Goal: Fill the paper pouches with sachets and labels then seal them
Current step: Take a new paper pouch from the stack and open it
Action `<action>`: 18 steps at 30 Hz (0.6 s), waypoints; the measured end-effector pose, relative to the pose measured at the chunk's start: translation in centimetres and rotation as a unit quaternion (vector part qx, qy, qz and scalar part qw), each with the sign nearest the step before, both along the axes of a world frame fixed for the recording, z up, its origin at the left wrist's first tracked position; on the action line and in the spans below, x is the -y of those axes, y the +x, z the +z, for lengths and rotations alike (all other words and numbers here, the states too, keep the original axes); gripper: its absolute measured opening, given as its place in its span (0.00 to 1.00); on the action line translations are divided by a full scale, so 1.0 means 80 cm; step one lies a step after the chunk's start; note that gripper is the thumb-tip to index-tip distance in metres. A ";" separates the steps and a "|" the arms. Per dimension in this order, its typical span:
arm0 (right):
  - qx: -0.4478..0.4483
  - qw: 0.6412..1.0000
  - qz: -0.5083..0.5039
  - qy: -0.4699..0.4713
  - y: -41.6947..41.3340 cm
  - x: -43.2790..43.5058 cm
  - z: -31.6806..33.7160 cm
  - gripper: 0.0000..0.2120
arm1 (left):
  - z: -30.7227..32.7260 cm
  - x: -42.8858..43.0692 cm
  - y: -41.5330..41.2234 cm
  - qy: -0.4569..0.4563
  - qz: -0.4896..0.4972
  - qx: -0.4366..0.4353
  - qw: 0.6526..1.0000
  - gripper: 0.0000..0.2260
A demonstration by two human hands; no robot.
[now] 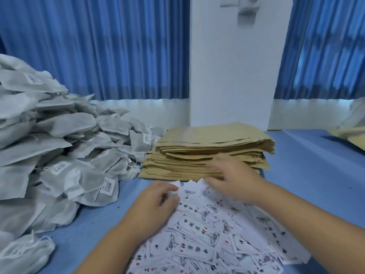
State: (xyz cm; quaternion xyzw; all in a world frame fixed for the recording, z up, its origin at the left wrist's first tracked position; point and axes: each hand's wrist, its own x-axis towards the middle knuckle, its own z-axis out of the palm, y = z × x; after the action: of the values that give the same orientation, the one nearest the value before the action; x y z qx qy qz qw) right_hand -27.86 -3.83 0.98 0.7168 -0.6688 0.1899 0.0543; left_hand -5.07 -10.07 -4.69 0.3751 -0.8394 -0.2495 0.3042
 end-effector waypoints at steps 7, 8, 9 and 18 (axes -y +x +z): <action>-0.138 0.986 -0.091 -0.002 -0.001 0.139 0.048 0.36 | 0.000 -0.002 -0.006 -0.085 -0.049 0.139 0.985 0.15; -0.132 0.985 -0.102 0.032 -0.001 0.152 0.050 0.39 | 0.001 -0.001 -0.006 -0.080 -0.044 0.135 0.987 0.15; -0.123 0.983 -0.116 0.069 -0.001 0.164 0.050 0.40 | 0.001 0.000 -0.007 -0.074 -0.038 0.131 0.988 0.15; -0.262 0.958 -0.109 0.038 0.029 0.183 0.011 0.20 | -0.003 0.010 -0.007 -0.026 -0.009 0.078 0.997 0.14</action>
State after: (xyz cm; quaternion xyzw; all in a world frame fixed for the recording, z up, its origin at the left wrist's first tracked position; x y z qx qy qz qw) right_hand -25.57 -18.44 1.89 0.6659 -0.7116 -0.0373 0.2212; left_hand -5.65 -10.84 -4.93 0.3781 -0.8701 -0.2000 0.2450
